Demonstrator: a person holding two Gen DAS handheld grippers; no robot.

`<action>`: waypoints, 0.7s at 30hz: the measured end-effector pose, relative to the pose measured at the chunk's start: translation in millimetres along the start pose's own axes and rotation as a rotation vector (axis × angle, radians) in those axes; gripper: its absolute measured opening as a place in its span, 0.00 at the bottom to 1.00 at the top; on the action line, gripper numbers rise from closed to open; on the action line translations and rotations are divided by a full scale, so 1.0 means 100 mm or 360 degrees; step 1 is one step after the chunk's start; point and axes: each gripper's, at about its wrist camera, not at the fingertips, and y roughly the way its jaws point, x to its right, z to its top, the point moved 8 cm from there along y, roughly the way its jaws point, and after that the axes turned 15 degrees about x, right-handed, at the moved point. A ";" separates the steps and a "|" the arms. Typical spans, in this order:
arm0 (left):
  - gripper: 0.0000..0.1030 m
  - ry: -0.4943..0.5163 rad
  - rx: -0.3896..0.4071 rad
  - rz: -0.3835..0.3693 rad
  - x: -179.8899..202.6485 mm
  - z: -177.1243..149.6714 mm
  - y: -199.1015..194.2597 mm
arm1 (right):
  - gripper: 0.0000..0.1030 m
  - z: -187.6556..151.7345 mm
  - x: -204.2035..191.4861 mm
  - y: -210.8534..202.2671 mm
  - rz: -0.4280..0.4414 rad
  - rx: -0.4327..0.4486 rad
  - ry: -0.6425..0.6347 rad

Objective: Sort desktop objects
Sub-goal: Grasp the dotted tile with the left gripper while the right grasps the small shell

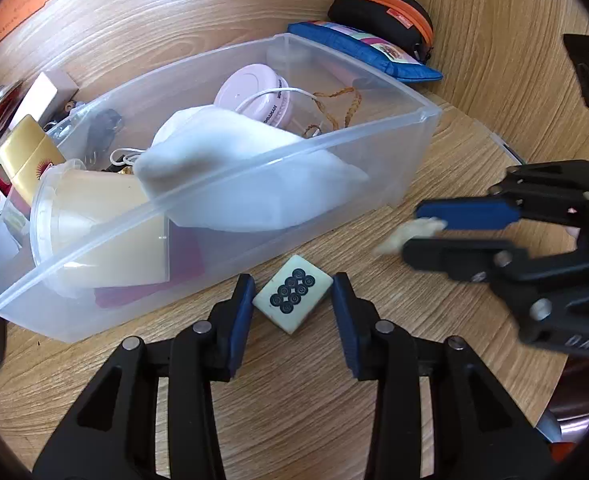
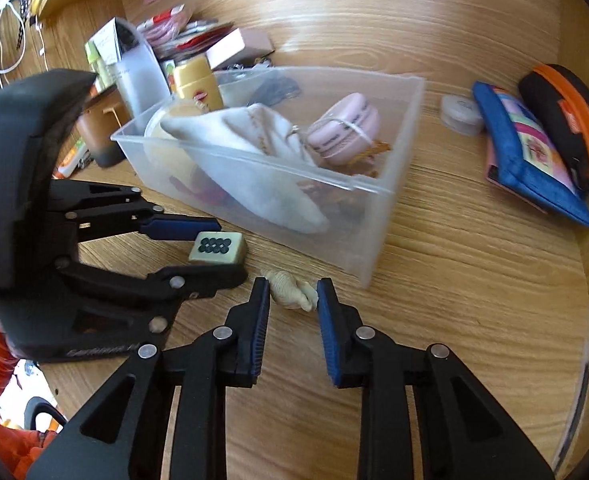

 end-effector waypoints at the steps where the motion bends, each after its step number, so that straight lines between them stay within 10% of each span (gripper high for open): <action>1: 0.38 -0.0004 0.0005 0.0010 0.00 -0.01 -0.01 | 0.21 0.01 0.02 -0.04 -0.0008 0.0012 0.0011; 21: 0.38 -0.0093 0.0205 0.0234 -0.19 0.07 -0.66 | 0.21 0.27 -0.18 -0.39 0.0004 0.0148 -0.0002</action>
